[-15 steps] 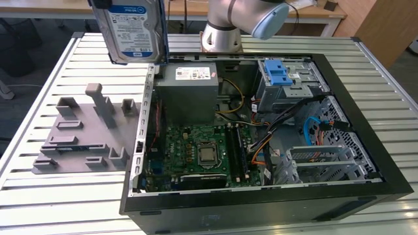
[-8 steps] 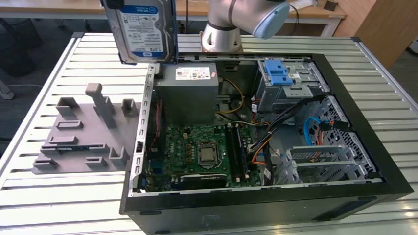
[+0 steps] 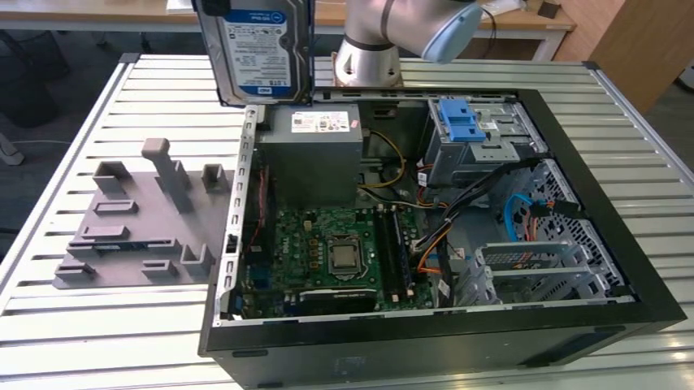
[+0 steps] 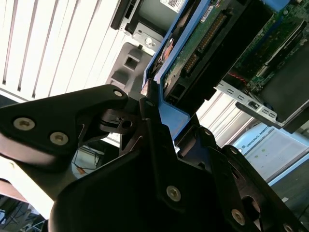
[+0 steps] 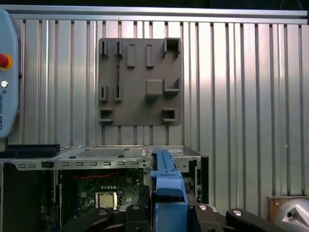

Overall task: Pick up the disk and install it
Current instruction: 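Pick up the disk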

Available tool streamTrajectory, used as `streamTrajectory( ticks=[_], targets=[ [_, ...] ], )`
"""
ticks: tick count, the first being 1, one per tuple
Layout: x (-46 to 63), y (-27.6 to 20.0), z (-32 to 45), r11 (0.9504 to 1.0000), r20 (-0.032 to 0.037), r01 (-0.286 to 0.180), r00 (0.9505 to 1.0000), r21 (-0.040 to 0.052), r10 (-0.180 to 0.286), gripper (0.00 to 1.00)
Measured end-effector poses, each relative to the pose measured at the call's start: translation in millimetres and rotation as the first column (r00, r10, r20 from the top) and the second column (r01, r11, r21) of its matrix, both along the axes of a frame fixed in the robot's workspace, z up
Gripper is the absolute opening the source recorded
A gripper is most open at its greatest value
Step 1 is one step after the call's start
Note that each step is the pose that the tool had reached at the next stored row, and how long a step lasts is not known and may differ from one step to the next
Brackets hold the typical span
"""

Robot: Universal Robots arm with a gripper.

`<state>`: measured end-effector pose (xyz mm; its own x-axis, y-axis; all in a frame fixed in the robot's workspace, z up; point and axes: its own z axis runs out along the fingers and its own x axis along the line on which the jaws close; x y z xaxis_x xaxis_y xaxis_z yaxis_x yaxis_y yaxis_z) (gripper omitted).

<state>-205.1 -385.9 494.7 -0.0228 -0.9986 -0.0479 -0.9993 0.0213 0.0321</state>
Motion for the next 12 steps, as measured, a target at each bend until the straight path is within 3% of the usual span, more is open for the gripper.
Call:
streamTrajectory(
  ticks=[4,12],
  targets=[
    [4.1,-5.2,-0.2,1.0000,0.0001,0.000,1.0000,0.0001,0.000,0.36],
    [6.4,-19.8,-0.9,1.0000,0.0001,0.001,1.0000,0.0001,-0.001,0.36]
  ],
)
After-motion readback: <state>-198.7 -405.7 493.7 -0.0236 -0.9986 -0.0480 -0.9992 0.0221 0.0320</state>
